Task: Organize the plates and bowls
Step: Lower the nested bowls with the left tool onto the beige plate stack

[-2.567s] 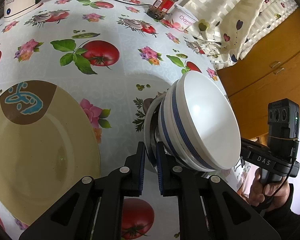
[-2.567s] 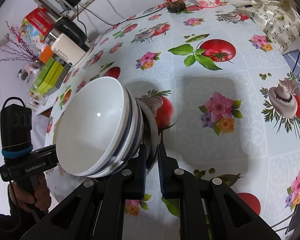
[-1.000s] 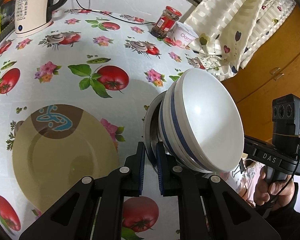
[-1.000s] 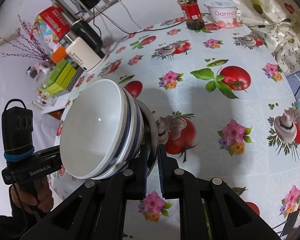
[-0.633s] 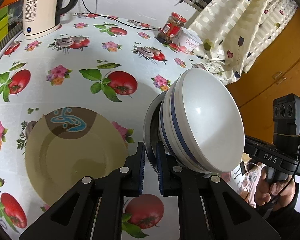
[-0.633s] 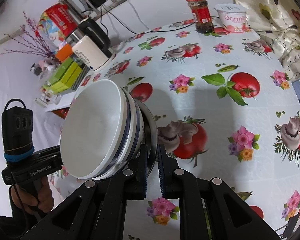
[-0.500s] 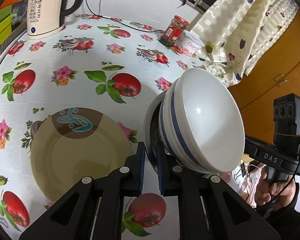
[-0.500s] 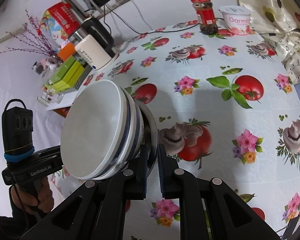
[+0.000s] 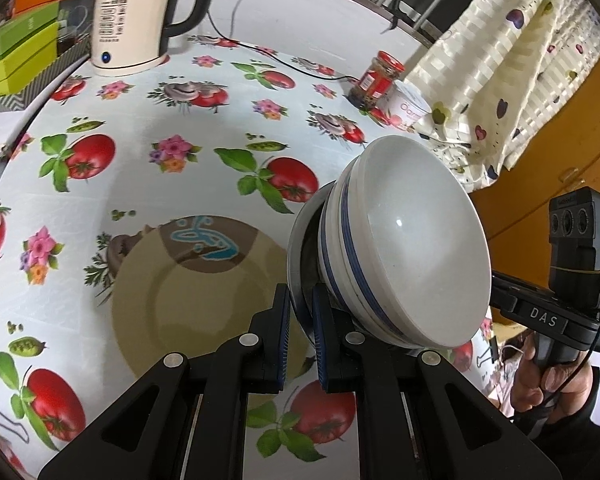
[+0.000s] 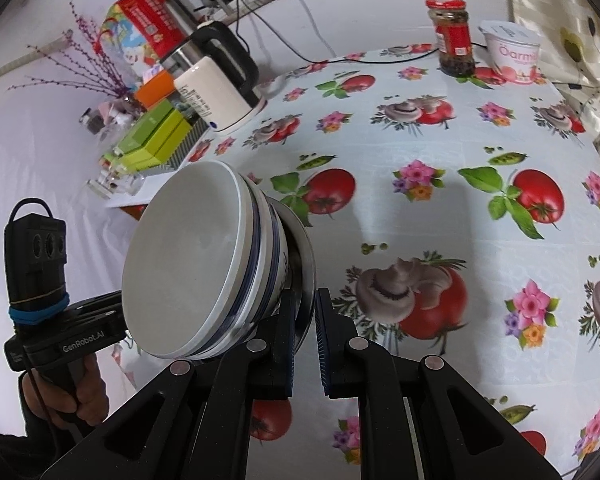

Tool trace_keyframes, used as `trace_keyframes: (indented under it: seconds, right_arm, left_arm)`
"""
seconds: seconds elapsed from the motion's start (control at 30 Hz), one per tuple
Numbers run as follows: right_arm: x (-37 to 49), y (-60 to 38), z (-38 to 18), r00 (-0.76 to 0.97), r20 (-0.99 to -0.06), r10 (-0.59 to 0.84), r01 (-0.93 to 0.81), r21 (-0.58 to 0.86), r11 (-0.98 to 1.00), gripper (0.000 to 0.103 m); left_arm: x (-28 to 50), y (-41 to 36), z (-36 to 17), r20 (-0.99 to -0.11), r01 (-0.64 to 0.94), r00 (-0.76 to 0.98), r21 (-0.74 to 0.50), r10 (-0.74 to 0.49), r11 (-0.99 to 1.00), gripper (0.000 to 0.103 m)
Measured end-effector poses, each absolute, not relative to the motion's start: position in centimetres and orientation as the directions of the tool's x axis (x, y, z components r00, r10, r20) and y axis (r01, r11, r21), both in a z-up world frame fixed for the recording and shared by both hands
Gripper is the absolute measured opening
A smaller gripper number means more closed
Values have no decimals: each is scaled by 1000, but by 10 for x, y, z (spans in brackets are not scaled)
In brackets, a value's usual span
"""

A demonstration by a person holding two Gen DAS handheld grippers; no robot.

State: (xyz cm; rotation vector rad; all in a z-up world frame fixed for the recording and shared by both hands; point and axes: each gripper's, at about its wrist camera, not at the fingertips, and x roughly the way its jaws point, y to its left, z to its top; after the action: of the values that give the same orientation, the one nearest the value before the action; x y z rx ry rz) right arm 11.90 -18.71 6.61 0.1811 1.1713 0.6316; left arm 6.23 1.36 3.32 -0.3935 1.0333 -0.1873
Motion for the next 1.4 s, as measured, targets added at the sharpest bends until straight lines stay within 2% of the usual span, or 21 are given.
trace_keyframes:
  seconds: [1.4]
  right_arm:
    - [132,-93,29,86,-828,555,-466,459,756,11]
  left_arm:
    - [34,85,7,-845,-233,489,-366,-217,901,11]
